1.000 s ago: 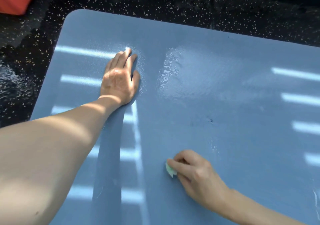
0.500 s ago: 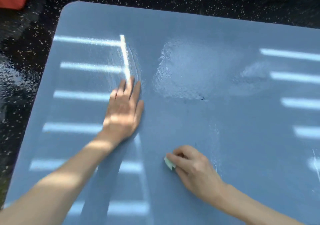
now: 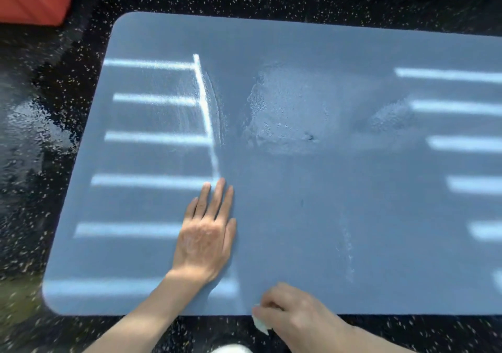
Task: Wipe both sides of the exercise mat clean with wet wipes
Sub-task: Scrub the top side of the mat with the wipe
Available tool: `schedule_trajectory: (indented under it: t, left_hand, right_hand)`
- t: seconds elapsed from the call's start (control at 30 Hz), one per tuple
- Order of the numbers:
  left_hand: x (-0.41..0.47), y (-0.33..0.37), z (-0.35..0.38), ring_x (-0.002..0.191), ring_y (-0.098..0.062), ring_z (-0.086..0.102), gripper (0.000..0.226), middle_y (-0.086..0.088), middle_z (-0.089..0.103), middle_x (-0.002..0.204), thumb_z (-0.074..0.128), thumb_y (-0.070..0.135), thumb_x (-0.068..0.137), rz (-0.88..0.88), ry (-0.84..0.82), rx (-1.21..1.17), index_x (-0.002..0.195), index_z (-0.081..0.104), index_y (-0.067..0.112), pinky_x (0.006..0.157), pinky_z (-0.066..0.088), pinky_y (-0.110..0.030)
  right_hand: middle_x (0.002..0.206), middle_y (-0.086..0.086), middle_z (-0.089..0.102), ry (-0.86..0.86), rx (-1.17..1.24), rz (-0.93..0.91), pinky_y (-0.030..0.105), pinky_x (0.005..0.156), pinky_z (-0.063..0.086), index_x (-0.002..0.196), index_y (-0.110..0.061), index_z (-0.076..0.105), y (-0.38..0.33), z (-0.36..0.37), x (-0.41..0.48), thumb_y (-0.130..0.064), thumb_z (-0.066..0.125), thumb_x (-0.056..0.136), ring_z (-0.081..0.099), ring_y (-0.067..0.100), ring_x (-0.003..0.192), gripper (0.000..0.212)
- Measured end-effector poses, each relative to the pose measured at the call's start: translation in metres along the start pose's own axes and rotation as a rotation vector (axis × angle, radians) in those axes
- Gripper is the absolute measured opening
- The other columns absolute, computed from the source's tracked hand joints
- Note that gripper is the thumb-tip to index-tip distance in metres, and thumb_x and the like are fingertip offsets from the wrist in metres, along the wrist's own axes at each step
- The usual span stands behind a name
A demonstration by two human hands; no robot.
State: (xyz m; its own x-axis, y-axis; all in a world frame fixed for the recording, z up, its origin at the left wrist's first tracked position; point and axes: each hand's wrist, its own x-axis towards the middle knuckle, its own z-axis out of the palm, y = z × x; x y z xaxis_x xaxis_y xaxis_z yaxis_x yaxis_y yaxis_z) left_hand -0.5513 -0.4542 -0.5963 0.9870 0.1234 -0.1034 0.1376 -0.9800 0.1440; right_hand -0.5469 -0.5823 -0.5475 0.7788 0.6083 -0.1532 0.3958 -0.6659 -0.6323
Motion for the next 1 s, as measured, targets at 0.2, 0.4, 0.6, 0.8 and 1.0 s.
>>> schedule_trajectory:
  t: [0.2, 0.4, 0.6, 0.8, 1.0]
  left_hand:
    - [0.001, -0.001, 0.002, 0.138, -0.037, 0.040, 0.058, -0.014, 0.042, 0.152, 0.034, 0.031, 0.094, 0.003, 0.026, 0.001, 0.145, 0.045, 0.004, 0.108, 0.030, -0.045]
    - [0.002, -0.002, 0.002, 0.139, -0.037, 0.038, 0.058, -0.014, 0.042, 0.152, 0.034, 0.031, 0.094, 0.006, 0.054, -0.022, 0.144, 0.046, 0.004, 0.110, 0.029, -0.045]
    - [0.002, -0.003, 0.001, 0.139, -0.037, 0.039, 0.059, -0.014, 0.043, 0.152, 0.034, 0.031, 0.093, -0.004, 0.053, -0.038, 0.143, 0.047, 0.004, 0.110, 0.028, -0.044]
    - [0.002, 0.001, -0.001, 0.137, -0.039, 0.041, 0.059, -0.016, 0.043, 0.151, 0.033, 0.030, 0.093, -0.002, 0.038, -0.035, 0.142, 0.047, 0.002, 0.108, 0.027, -0.044]
    - [0.014, 0.001, -0.003, 0.140, -0.035, 0.028, 0.056, -0.023, 0.041, 0.150, 0.035, 0.022, 0.093, 0.065, 0.120, -0.153, 0.141, 0.045, -0.005, 0.114, 0.021, -0.041]
  right_hand:
    - [0.087, -0.006, 0.050, -0.198, -0.088, -0.219, 0.006, 0.058, 0.034, 0.093, -0.021, 0.061, 0.082, -0.048, -0.063, -0.009, 0.052, 0.078, 0.045, 0.006, 0.070, 0.022]
    - [0.083, 0.001, 0.055, -0.106, -0.095, -0.248, 0.025, 0.054, 0.045, 0.087, -0.011, 0.064, 0.103, -0.061, -0.052, 0.008, 0.057, 0.066, 0.051, 0.017, 0.067, 0.029]
    - [0.087, 0.003, 0.055, -0.357, -0.074, -0.381, 0.026, 0.053, 0.048, 0.094, -0.012, 0.061, 0.097, -0.056, -0.073, 0.000, 0.062, 0.075, 0.052, 0.018, 0.071, 0.023]
    - [0.084, 0.005, 0.056, -0.113, -0.084, -0.269, 0.029, 0.054, 0.048, 0.091, -0.006, 0.065, 0.098, -0.054, -0.054, 0.006, 0.057, 0.074, 0.053, 0.022, 0.069, 0.022]
    - [0.084, 0.009, 0.059, 0.025, -0.114, -0.259, 0.029, 0.057, 0.048, 0.090, -0.004, 0.068, 0.110, -0.069, -0.004, 0.006, 0.056, 0.076, 0.056, 0.025, 0.070, 0.021]
